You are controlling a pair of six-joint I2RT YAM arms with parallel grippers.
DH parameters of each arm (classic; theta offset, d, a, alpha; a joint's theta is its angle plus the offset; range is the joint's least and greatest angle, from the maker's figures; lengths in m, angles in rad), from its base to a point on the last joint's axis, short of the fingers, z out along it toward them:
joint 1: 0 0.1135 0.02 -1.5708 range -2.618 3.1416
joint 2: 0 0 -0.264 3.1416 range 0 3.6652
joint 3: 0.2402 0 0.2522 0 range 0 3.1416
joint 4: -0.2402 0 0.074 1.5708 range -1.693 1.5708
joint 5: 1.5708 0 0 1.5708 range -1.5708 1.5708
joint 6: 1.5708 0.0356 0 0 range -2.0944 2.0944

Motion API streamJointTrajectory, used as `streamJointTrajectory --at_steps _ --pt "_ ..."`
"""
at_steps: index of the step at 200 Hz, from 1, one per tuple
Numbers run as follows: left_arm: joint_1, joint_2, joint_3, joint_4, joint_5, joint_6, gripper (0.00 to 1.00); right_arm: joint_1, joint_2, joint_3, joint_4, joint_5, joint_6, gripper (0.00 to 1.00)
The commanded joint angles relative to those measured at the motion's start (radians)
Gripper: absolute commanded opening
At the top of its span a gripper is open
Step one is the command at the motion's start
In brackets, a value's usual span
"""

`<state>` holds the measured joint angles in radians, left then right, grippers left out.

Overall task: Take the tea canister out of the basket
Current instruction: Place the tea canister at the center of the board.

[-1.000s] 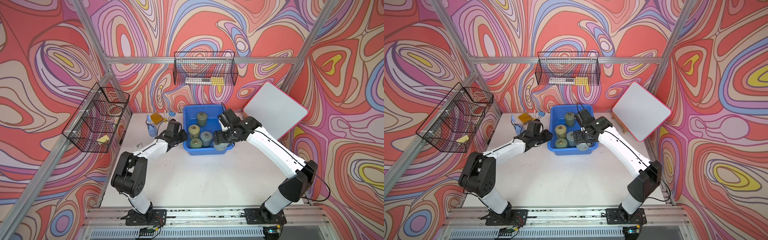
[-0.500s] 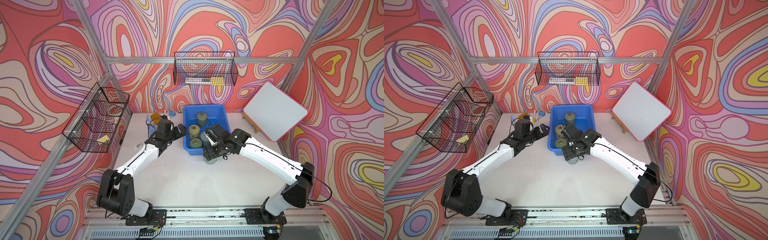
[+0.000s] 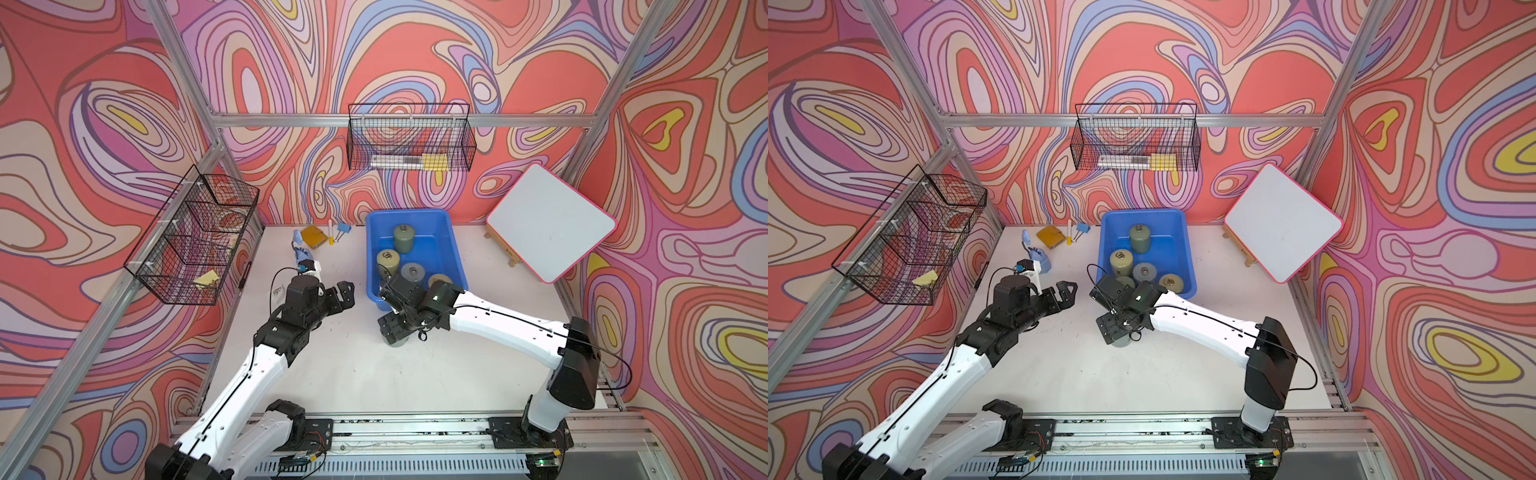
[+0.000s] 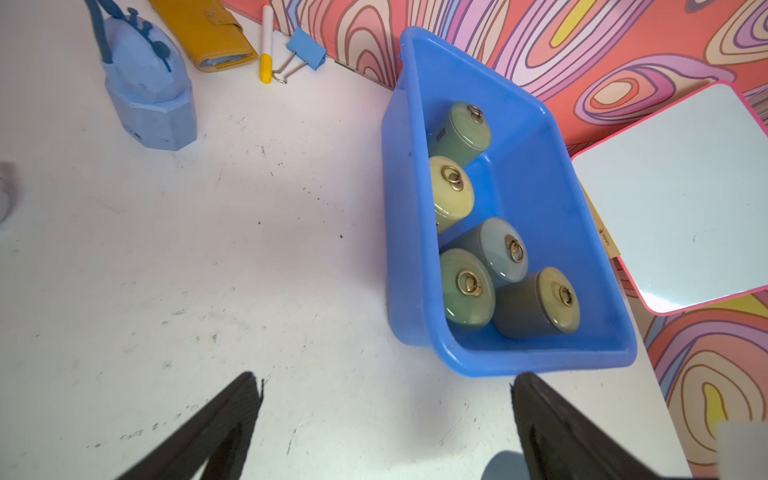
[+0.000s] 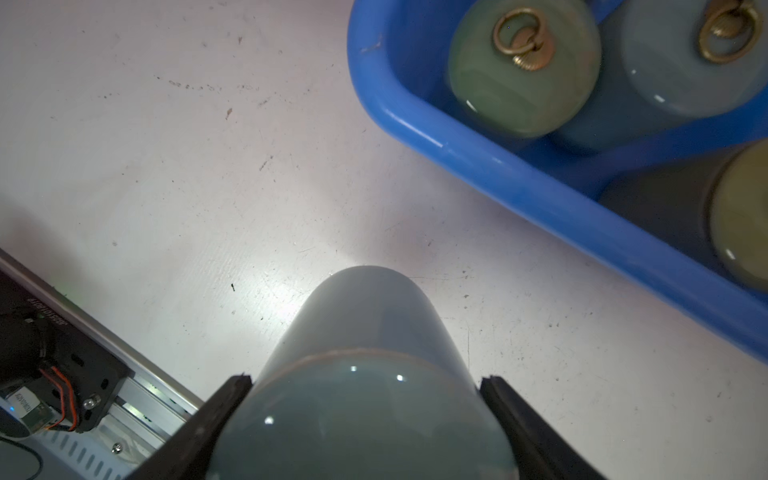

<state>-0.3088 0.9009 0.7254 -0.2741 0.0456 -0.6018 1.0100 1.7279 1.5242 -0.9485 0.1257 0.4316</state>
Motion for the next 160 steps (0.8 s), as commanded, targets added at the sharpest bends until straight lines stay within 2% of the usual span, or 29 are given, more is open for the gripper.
streamJointTrajectory --at_steps 1,54,160 --pt "-0.002 -0.083 -0.05 -0.074 -0.023 0.048 0.99 0.01 0.004 -0.018 0.072 0.038 0.048 0.63" --pt "-0.002 -0.191 -0.128 -0.118 -0.026 0.05 0.99 0.045 0.082 -0.036 0.105 0.051 0.07 0.63" --pt "-0.002 -0.221 -0.159 -0.141 -0.031 0.051 0.99 0.064 0.148 -0.05 0.147 0.046 0.084 0.64"
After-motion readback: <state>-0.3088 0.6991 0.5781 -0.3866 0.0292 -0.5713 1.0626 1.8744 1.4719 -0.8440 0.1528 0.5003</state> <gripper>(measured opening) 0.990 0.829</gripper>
